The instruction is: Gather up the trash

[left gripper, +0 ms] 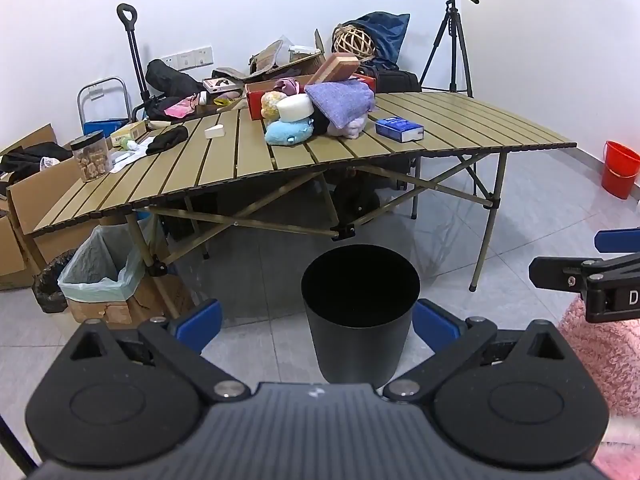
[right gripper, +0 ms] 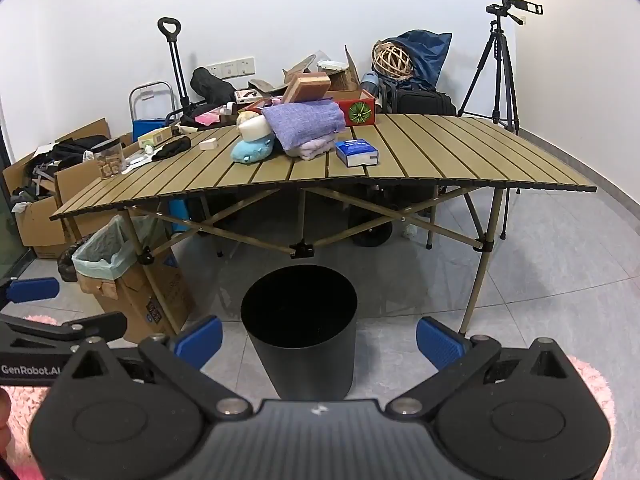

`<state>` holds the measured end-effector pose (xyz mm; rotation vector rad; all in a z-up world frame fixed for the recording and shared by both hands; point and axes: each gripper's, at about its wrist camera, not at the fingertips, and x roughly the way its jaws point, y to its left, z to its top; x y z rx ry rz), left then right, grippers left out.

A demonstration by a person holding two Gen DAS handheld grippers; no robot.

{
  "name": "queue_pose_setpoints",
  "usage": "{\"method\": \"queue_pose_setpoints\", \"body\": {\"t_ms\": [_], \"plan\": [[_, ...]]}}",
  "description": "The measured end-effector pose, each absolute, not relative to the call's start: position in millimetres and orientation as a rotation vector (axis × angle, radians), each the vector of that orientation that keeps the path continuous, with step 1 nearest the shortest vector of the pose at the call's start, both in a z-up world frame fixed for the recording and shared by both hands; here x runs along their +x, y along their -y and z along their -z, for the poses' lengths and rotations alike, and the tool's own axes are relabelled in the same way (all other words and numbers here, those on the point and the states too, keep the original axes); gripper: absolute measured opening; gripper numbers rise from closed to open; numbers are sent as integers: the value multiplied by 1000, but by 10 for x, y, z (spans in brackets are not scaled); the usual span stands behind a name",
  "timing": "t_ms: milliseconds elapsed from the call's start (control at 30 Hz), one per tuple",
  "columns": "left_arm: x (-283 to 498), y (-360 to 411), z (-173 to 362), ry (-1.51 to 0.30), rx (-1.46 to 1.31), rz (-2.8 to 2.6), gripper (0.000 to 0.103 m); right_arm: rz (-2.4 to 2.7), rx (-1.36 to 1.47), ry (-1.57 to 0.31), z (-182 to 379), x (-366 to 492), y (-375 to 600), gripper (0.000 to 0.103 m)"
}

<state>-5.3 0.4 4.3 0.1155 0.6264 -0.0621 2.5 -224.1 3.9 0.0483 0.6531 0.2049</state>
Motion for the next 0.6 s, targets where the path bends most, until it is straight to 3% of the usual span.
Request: {"method": "queue_pose_setpoints", "body": {"t_ms": [600], "plan": [[-61, -9, -77, -615, 125, 63, 103, -204, 46, -650, -52, 15, 2252, 103]]}}
